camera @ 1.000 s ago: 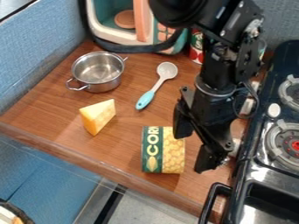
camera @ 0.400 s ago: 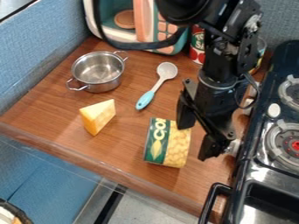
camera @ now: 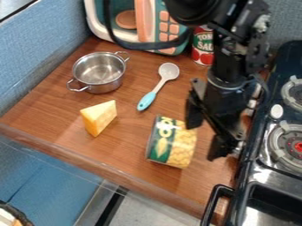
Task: Turn the can of corn to its upright position
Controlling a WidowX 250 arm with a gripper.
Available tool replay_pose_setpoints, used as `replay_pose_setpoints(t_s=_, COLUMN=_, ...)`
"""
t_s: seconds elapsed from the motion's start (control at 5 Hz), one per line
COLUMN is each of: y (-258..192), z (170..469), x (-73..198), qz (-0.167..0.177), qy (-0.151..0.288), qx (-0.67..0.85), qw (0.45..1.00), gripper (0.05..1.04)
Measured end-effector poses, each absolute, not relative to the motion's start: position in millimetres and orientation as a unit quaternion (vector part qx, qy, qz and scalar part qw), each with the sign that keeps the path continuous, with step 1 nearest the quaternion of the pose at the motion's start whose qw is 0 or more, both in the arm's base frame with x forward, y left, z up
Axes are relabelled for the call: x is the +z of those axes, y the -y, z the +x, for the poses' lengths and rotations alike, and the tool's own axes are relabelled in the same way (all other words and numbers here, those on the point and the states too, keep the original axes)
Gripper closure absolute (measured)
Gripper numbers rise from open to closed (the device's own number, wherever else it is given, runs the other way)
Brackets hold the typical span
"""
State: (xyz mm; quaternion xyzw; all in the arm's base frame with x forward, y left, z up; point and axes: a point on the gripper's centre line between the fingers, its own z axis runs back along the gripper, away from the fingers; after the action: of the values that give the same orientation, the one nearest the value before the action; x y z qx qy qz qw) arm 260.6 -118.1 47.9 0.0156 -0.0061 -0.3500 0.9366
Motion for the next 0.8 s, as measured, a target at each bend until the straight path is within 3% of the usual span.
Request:
replay_pose_setpoints(t_s=0.2, y=118, z=249, x=29, qz=0.023, qy=-0.034, qx=-0.351, qw=0.935, gripper=0.085)
replay_pose_setpoints(t_s=0.6, y=120, z=246, x=36, qz=0.039, qy=-0.033, qx=-0.353, qw=0.934, gripper=0.085)
replay_pose_setpoints(t_s=0.8, y=110, z=250, x=55, qz=0.039, qy=-0.004, qx=-0.334, qw=0.942, gripper=0.085)
